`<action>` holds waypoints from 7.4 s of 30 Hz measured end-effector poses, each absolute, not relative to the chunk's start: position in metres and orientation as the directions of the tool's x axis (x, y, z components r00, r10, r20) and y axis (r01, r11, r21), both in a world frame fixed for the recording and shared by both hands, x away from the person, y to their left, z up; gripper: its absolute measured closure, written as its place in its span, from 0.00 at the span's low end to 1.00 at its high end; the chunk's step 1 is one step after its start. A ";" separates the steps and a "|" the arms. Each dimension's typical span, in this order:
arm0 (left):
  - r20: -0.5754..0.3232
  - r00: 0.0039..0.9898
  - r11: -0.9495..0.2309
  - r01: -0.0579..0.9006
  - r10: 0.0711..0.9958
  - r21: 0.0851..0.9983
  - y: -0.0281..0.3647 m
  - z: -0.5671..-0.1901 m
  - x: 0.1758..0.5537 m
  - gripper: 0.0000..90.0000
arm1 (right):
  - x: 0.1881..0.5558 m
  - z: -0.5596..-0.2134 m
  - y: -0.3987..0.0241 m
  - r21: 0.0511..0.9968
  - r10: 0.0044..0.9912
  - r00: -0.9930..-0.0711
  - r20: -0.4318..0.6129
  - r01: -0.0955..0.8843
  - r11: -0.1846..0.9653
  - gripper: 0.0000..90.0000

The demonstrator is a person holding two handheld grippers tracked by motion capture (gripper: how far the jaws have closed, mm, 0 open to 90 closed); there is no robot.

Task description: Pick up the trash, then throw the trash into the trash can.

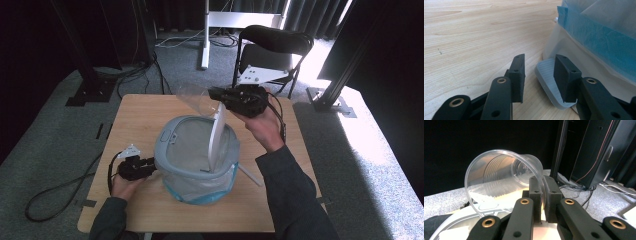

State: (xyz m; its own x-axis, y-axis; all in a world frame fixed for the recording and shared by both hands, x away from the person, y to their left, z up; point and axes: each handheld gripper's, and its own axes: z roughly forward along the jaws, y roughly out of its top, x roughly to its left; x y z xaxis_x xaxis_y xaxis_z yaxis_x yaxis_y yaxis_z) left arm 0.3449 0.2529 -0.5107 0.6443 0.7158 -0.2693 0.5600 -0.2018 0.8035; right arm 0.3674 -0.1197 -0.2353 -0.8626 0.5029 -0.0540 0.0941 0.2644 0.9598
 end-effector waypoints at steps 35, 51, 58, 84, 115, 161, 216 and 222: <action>-0.270 0.644 -0.202 0.560 0.716 0.804 0.253 -0.511 0.345 0.68 | 0.363 -0.233 -0.114 0.953 0.438 -0.896 -0.068 0.071 0.293 0.88; -0.269 0.644 -0.202 0.560 0.716 0.804 0.253 -0.511 0.345 0.68 | 0.369 -0.231 -0.128 0.964 0.507 -0.860 -0.055 0.087 0.252 0.87; -0.268 0.645 -0.205 0.560 0.716 0.803 0.253 -0.511 0.345 0.68 | 0.375 -0.232 -0.135 0.966 0.555 -0.830 -0.050 0.101 0.239 0.87; -0.269 0.643 -0.202 0.560 0.717 0.803 0.253 -0.511 0.345 0.68 | 0.390 -0.267 -0.166 0.956 0.640 -0.768 -0.006 0.184 0.229 0.88; -0.264 0.640 -0.201 0.559 0.722 0.805 0.252 -0.511 0.345 0.67 | 0.396 -0.379 -0.202 0.886 0.722 -0.689 0.066 0.374 0.276 0.86; -0.263 0.642 -0.202 0.556 0.720 0.806 0.251 -0.510 0.344 0.67 | 0.365 -0.514 -0.206 0.635 0.710 -0.703 0.050 0.571 0.521 0.85; -0.264 0.641 -0.193 0.551 0.720 0.812 0.253 -0.509 0.345 0.67 | 0.357 -0.510 -0.227 0.662 0.736 -0.677 -0.010 0.547 0.512 0.88; -0.263 0.642 -0.195 0.551 0.720 0.812 0.253 -0.509 0.345 0.67 | 0.360 -0.497 -0.229 0.682 0.735 -0.678 -0.016 0.531 0.503 0.88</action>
State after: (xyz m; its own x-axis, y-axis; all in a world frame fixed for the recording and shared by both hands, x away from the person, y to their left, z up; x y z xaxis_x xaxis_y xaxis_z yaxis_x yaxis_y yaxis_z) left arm 0.3451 0.2527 -0.5090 0.6425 0.7199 -0.2626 0.5506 -0.1953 0.8116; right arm 0.3598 -0.2286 -0.4975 -0.6775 0.7353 -0.0158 0.5305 0.5034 0.6820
